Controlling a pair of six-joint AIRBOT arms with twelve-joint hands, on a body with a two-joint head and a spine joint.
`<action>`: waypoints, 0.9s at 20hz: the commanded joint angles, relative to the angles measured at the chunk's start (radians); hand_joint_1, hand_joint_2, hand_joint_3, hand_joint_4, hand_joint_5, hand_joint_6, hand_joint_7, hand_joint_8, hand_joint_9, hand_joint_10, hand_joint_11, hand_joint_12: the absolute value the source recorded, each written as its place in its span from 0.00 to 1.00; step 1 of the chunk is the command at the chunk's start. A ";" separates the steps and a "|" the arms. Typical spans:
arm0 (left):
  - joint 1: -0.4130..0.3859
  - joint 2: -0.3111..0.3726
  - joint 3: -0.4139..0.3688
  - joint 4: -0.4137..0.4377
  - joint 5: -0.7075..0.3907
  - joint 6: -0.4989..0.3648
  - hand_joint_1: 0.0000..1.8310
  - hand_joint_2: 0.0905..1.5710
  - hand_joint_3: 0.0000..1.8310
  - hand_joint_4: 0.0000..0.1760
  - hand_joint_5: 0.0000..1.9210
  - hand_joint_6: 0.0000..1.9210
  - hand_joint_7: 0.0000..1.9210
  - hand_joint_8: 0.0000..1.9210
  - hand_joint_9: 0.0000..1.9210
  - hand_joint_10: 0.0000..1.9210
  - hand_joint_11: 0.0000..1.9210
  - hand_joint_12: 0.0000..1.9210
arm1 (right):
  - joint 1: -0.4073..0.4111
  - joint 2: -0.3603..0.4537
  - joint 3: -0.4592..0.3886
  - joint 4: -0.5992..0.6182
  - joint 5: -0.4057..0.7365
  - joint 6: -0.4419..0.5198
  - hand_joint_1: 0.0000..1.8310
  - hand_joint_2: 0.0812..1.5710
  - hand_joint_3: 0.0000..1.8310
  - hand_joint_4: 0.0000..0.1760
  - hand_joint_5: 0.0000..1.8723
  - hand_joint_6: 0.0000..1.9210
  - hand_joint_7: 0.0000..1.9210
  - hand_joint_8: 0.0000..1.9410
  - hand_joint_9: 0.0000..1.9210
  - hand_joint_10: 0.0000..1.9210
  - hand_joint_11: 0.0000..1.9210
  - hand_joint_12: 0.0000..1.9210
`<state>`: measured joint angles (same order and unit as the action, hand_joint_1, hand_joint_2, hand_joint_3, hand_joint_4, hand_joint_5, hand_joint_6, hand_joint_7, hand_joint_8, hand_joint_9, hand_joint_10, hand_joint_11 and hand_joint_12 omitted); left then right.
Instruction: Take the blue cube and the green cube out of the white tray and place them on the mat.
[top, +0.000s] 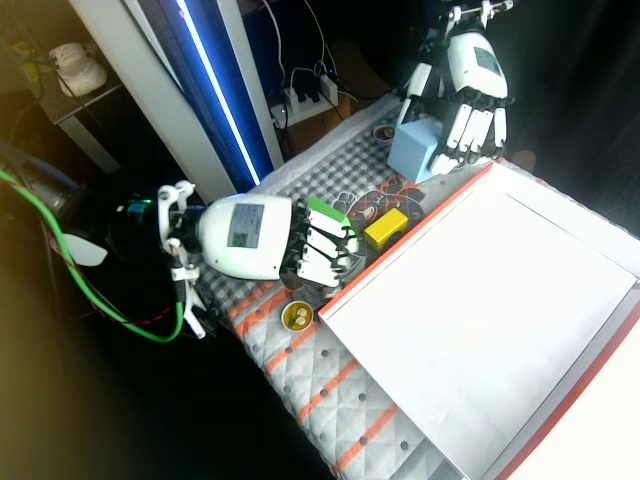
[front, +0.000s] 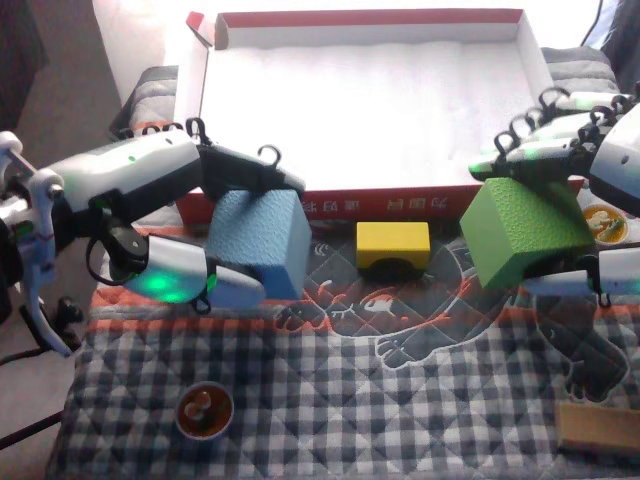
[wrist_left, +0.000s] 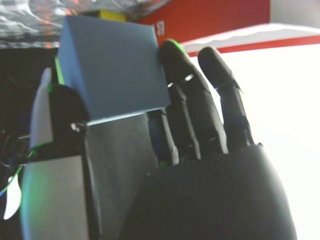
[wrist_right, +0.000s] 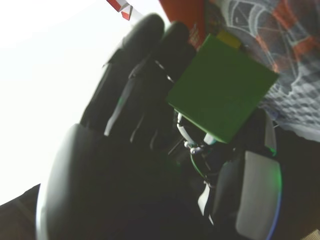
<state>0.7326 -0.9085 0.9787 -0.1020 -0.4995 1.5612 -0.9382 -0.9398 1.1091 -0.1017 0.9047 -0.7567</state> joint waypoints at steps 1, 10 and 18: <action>-0.006 -0.003 0.005 -0.004 -0.108 -0.008 0.53 0.54 0.00 0.92 0.17 0.00 0.18 0.00 0.22 0.03 0.07 0.55 | 0.001 -0.003 -0.004 0.018 0.121 0.008 0.46 0.64 0.00 0.21 0.22 0.00 0.14 0.00 0.14 0.00 0.01 0.33; 0.031 0.018 -0.013 -0.064 -0.183 -0.015 0.50 0.52 0.00 1.00 0.08 0.00 0.09 0.00 0.18 0.00 0.00 0.60 | -0.043 0.002 -0.008 0.019 0.127 0.046 0.40 0.64 0.00 0.32 0.12 0.00 0.08 0.00 0.07 0.00 0.00 0.24; 0.150 0.108 -0.010 -0.088 -0.610 -0.418 0.40 0.56 0.01 0.91 0.02 0.00 0.03 0.00 0.01 0.01 0.02 0.01 | -0.093 0.040 -0.015 0.206 0.469 0.046 0.30 0.60 0.00 0.46 0.00 0.00 0.00 0.00 0.00 0.00 0.00 0.00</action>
<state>0.9024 -0.8009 0.9688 -0.1867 -0.9409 1.1263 -1.0389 -0.8989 1.0981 0.1032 1.2144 -0.7136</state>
